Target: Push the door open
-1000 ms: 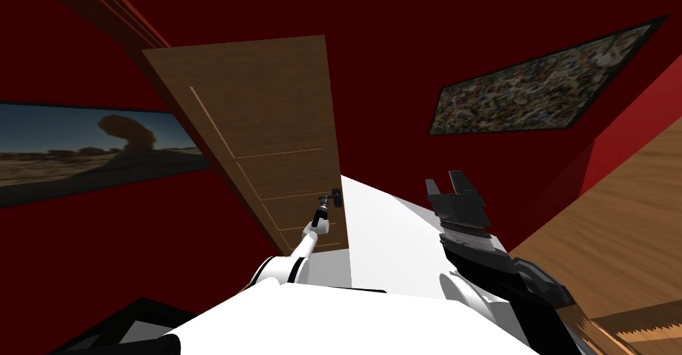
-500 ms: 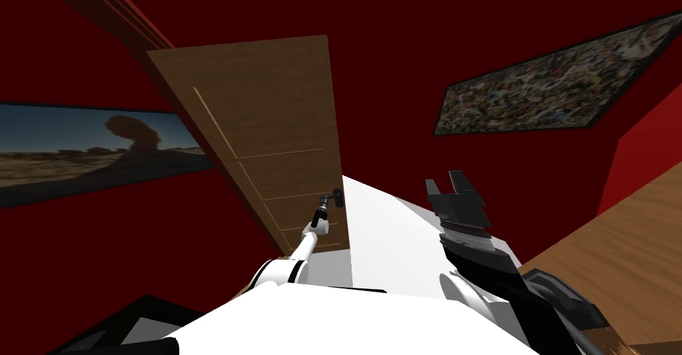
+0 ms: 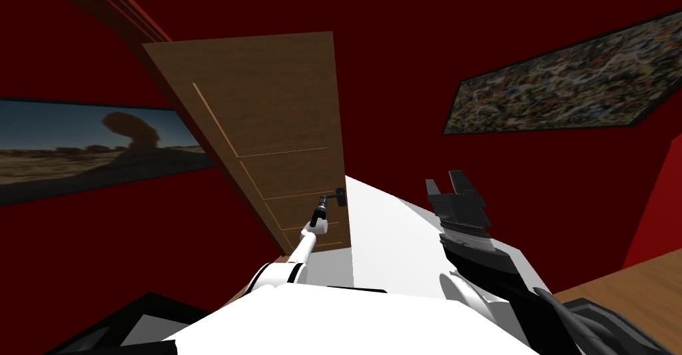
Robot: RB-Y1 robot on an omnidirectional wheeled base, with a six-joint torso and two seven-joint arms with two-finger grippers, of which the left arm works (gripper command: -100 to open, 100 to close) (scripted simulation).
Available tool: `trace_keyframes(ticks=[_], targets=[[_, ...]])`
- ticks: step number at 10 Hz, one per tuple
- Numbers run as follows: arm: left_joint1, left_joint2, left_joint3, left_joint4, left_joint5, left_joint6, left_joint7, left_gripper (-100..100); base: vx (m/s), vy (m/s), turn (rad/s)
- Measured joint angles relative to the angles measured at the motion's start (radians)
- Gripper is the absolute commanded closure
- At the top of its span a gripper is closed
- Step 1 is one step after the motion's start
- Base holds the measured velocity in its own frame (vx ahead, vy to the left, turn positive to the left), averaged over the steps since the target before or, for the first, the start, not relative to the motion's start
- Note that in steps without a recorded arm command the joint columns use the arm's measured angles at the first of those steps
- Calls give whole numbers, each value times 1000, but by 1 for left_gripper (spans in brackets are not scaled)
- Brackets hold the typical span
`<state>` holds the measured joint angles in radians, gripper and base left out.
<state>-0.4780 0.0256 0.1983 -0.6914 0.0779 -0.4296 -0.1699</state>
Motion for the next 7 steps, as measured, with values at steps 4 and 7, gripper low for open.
trace_keyframes(ticks=[4,7], targets=[[-53,7,5,104,12,-47,-6,100,101,-8,115],[-59,6,8,104,17,-54,-14,100,76,-11,61]])
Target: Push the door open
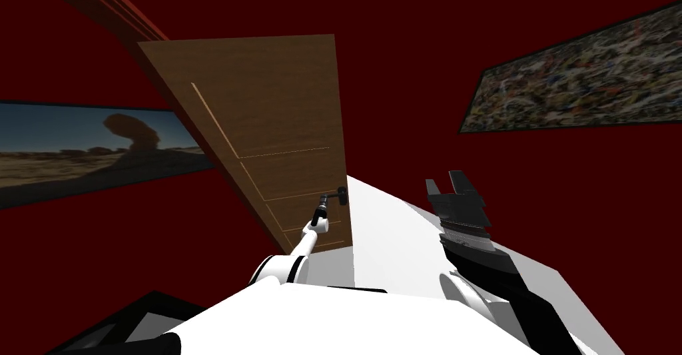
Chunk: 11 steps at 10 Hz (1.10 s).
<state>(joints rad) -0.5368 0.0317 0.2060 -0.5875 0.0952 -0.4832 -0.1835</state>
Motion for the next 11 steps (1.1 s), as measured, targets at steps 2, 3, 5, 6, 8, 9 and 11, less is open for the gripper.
trace_keyframes(ticks=[2,3,5,6,8,9,11], targets=[[4,-1,8,-8,7,-5,-7,-100,92,-11,231],[-1,7,4,2,1,-9,0,-100,73,52,255],[7,11,-8,-15,-20,0,20,-100,51,19,233],[10,9,-12,-23,-29,5,30,-100,-4,-53,252],[5,-12,-21,-16,-48,3,52,-100,-84,-158,168],[7,-22,-26,-16,-56,4,61,-100,-121,-152,48],[11,-40,-34,-25,-65,8,76,-100,-142,-126,34]])
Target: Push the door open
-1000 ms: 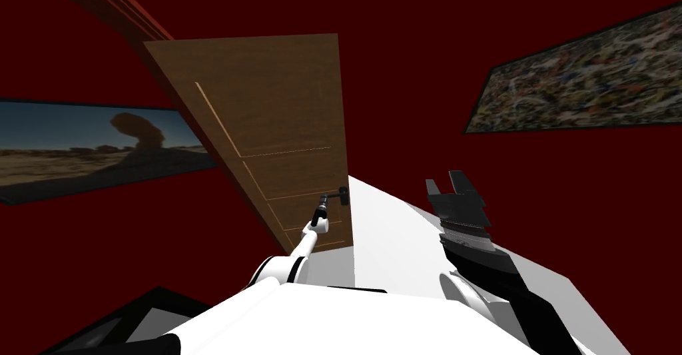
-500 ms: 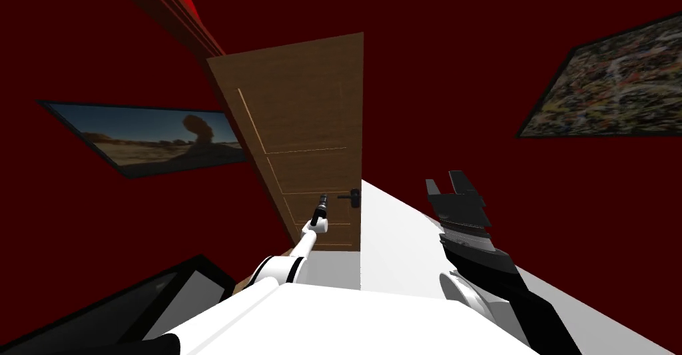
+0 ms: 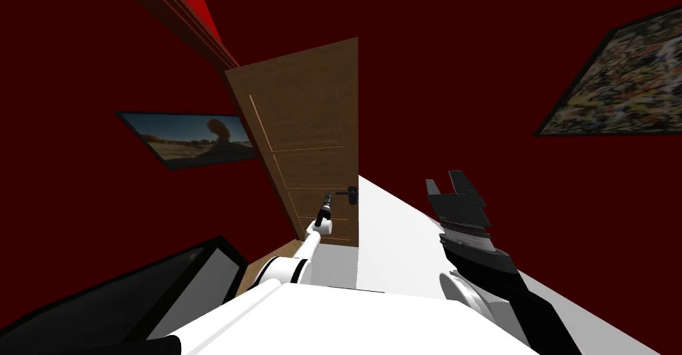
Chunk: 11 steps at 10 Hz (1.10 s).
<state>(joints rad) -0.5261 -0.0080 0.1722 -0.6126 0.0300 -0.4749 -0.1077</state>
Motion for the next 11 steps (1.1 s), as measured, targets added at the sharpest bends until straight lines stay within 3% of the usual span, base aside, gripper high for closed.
trace_keyframes(ticks=[1,8,10,11], targets=[[12,-11,-4,-24,-4,12,3,-100,-153,-125,22],[4,-38,-7,-7,-12,5,13,-100,-116,-121,-1],[1,-40,-7,0,-12,2,14,-100,9,-27,-6],[6,-23,-8,-15,-13,11,15,-100,157,5,-17]])
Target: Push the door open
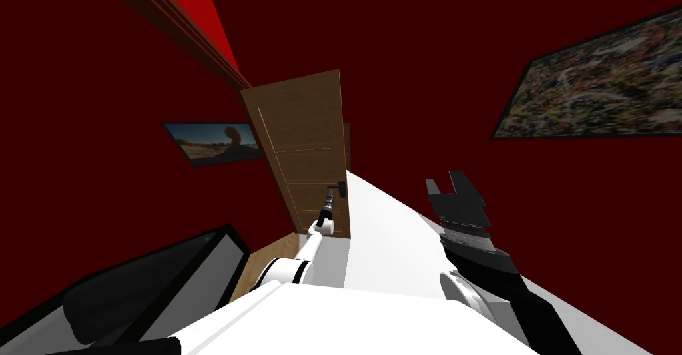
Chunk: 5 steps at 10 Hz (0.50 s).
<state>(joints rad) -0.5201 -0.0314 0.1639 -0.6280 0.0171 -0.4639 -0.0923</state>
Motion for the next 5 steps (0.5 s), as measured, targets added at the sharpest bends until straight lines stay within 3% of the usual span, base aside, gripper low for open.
trace_keyframes(ticks=[1,3,5], targets=[[20,14,-4,-35,-3,15,0,-100,138,13,3],[2,26,3,2,0,-3,-3,-100,107,12,-15],[1,50,5,10,1,-9,-1,-100,219,-32,-30]])
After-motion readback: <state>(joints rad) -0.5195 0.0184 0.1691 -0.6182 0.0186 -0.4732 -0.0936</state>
